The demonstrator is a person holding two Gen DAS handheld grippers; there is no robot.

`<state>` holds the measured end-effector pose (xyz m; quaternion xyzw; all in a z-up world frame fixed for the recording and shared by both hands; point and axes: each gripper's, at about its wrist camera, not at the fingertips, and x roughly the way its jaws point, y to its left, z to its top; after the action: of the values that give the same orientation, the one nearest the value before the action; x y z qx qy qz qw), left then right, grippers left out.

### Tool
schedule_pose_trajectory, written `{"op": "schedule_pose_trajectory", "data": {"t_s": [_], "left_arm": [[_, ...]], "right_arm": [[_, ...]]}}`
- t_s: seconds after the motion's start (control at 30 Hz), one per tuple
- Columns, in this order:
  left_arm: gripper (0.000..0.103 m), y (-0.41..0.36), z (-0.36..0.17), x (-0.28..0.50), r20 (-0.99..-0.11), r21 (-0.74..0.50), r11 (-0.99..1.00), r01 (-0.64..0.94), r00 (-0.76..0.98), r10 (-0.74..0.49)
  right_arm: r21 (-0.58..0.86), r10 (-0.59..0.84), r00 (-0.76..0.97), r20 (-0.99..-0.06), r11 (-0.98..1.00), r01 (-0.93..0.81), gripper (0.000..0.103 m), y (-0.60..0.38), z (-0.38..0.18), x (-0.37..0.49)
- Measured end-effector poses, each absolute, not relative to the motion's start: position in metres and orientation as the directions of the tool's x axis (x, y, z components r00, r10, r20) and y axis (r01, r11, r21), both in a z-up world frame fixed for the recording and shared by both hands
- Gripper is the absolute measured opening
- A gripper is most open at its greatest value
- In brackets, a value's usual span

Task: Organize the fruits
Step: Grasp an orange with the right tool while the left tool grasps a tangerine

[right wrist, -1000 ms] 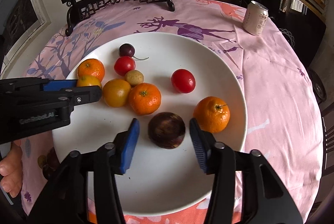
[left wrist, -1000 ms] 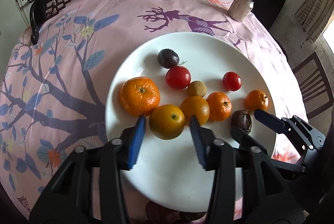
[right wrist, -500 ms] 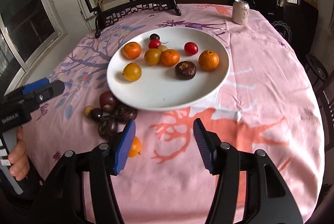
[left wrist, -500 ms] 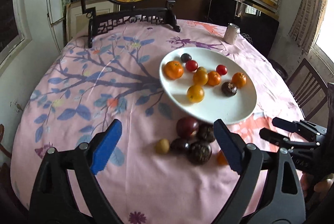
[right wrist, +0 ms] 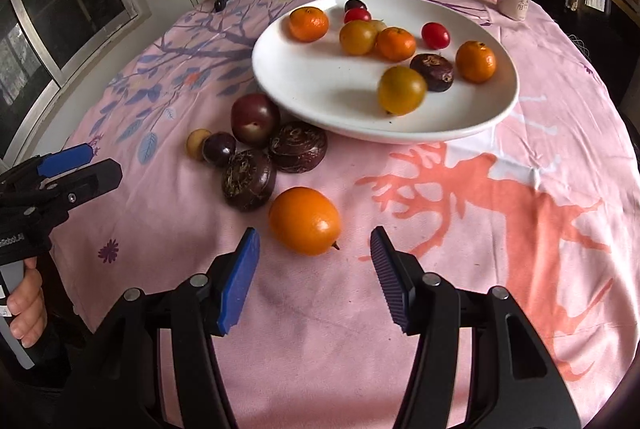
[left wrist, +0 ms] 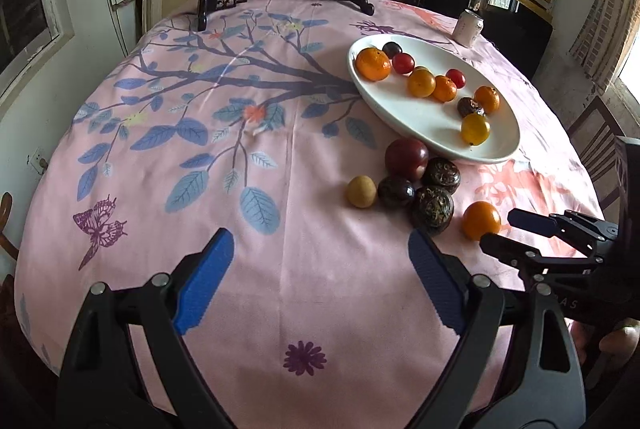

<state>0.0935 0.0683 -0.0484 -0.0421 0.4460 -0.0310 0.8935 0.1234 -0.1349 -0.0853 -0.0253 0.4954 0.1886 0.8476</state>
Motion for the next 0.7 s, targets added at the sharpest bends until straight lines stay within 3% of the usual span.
{"op": "schedule_pose_trajectory", "data": {"t_s": [0.17, 0.27, 0.53, 0.6, 0.67, 0.7], "left_arm": [[0.091, 0.069, -0.052, 0.095, -0.801, -0.105, 0.994, 0.018, 0.591, -0.096], [0.091, 0.068, -0.055, 0.097, -0.809, -0.101, 0.995, 0.019, 0.58, -0.093], [0.09, 0.056, -0.075, 0.121, -0.837, -0.066, 0.997, 0.044, 0.542, -0.079], [0.085, 0.052, -0.081, 0.13, -0.844, -0.052, 0.997, 0.05, 0.532, -0.071], [0.06, 0.049, -0.087, 0.138, -0.855, -0.048, 0.997, 0.063, 0.514, -0.074], [0.054, 0.048, -0.09, 0.142, -0.863, -0.049, 0.996, 0.069, 0.5, -0.077]], "right_arm": [[0.123, 0.285, 0.441, -0.851, 0.925, -0.36, 0.058, -0.124, -0.097, 0.134], [0.093, 0.273, 0.463, -0.843, 0.922, -0.375, 0.04, -0.12, -0.098, 0.135], [0.15, 0.304, 0.464, -0.832, 0.929, -0.339, 0.04, -0.144, -0.083, 0.127], [0.162, 0.308, 0.472, -0.826, 0.932, -0.326, 0.04, -0.151, -0.079, 0.125], [0.184, 0.322, 0.469, -0.822, 0.931, -0.315, 0.04, -0.157, -0.077, 0.124], [0.194, 0.328, 0.468, -0.82, 0.93, -0.312, 0.04, -0.16, -0.077, 0.123]]}}
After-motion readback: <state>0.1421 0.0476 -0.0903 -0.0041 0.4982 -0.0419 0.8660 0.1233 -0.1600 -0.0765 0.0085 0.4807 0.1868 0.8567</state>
